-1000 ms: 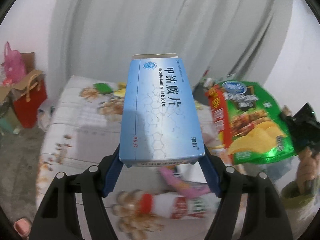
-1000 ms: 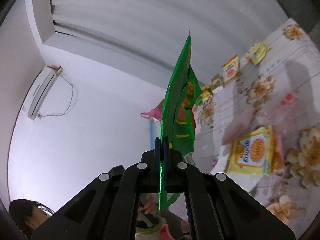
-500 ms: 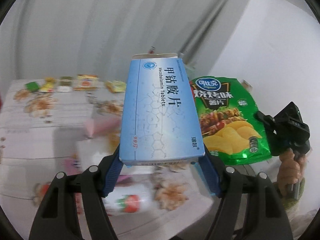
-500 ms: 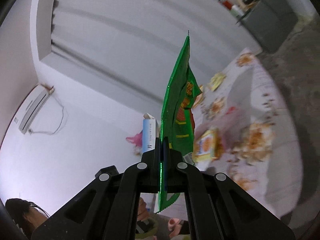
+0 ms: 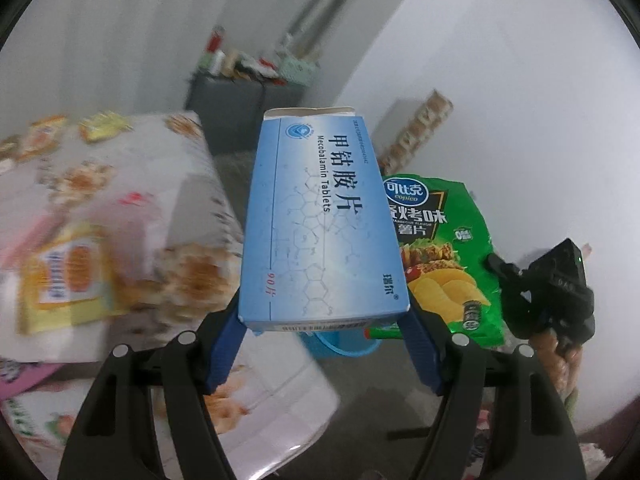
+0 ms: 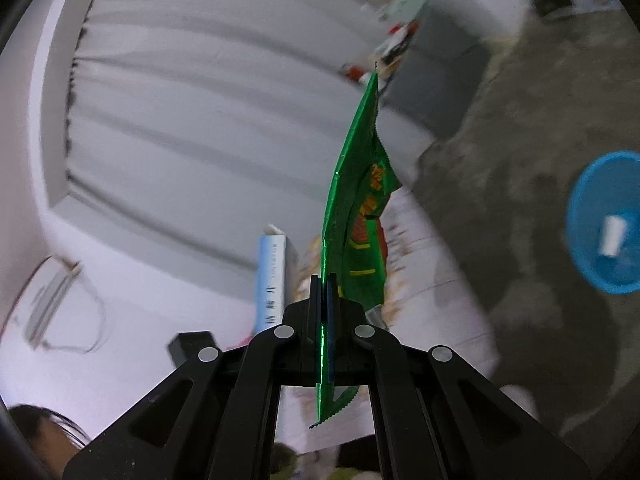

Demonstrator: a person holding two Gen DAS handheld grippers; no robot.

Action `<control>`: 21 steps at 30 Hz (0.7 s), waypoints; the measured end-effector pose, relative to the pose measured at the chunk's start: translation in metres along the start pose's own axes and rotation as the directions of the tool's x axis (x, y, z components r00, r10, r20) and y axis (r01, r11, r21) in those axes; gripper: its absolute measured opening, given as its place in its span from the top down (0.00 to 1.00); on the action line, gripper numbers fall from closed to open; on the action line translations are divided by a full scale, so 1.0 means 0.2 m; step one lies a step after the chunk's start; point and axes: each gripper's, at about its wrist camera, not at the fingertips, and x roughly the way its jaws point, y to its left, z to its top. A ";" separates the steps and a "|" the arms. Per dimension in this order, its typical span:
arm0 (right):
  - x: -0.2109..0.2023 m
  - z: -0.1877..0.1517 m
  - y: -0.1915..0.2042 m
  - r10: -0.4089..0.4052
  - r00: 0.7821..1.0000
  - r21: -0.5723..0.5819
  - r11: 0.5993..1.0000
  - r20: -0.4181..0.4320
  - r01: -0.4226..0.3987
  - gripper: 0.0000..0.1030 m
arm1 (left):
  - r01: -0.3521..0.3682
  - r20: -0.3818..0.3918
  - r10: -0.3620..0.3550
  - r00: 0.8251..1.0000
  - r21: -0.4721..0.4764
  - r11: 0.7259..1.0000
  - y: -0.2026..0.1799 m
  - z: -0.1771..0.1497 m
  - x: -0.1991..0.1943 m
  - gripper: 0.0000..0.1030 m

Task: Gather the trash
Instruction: 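Lift the blue box with the left tool while the right tool carries the green bag to the wastebasket, then open the right tool to drop the green chip bag into the wastebasket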

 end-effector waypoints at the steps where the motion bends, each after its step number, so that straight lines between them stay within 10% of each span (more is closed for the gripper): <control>1: -0.04 0.00 -0.03 -0.027 0.999 0.007 1.000 0.023 0.027 0.99 | 0.017 -0.028 -0.017 0.999 0.002 1.000 -0.04 0.01 0.07 0.32; 14: -0.22 0.07 -0.50 -0.374 0.912 0.157 0.924 0.169 0.349 0.99 | 0.073 -0.356 -0.027 0.934 0.117 0.990 -0.52 -0.03 0.99 0.32; 21: -0.17 0.12 -0.72 -0.525 0.830 0.155 0.851 0.190 0.503 0.99 | 0.019 -0.455 0.065 0.888 0.178 0.984 -0.64 -0.07 1.48 0.31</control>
